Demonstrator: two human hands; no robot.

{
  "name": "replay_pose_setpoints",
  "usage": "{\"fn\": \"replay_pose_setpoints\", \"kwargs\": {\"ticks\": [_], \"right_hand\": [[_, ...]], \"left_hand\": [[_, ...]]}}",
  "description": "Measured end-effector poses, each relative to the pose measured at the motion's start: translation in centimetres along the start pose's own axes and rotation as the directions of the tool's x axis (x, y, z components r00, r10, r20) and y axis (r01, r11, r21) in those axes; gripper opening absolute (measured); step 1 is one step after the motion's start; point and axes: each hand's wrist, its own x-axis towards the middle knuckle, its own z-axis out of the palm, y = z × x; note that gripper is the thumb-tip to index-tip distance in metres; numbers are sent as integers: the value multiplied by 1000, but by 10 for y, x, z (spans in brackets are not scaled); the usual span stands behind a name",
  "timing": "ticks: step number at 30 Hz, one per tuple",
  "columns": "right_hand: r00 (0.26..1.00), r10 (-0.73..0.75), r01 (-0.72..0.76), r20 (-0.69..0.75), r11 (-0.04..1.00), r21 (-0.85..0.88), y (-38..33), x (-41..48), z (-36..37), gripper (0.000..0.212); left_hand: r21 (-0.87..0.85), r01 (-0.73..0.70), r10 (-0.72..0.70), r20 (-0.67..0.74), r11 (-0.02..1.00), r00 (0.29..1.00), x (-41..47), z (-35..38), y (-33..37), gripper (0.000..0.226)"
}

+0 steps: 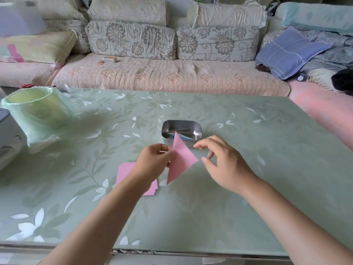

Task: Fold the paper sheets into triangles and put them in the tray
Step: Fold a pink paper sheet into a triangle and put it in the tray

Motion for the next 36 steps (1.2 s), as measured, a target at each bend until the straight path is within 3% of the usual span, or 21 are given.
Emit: {"fn": "replay_pose_setpoints", "kwargs": {"ticks": [3,9,12,18,20,25,29,32,36], "right_hand": [[993,-78,82,89,996,-40,-3,-1,2,54],[999,-24,21,33,997,78,-5,-1,4,16],[1000,10,-12,21,993,117,-3,0,4,9],[997,-79,78,6,997,26,-2,-1,6,31],[998,-66,66,20,998,19,-2,-1,7,33],[1000,4,-2,-13,994,110,1,1,6,13],[976,213,-216,39,942,257,3,2,9,4],[942,315,-335,116,877,345,5,4,9,7],[929,344,-368,134,837,405,4,6,6,11]], "left_hand": [[-137,112,-99,98,984,990,-3,6,0,9],[-239,170,-134,160,956,978,-1,7,-4,7],[-302,202,-140,217,932,966,1,6,-6,9],[-427,285,-141,338,858,931,0,7,-6,12],[-424,297,-142,360,855,922,0,9,-6,11],[-379,275,-128,369,884,920,1,9,-9,19],[-300,230,-109,372,926,922,-2,9,-8,18],[-226,194,-91,399,955,912,-5,10,-4,20],[-169,129,-39,453,977,891,-10,12,1,30]]}}
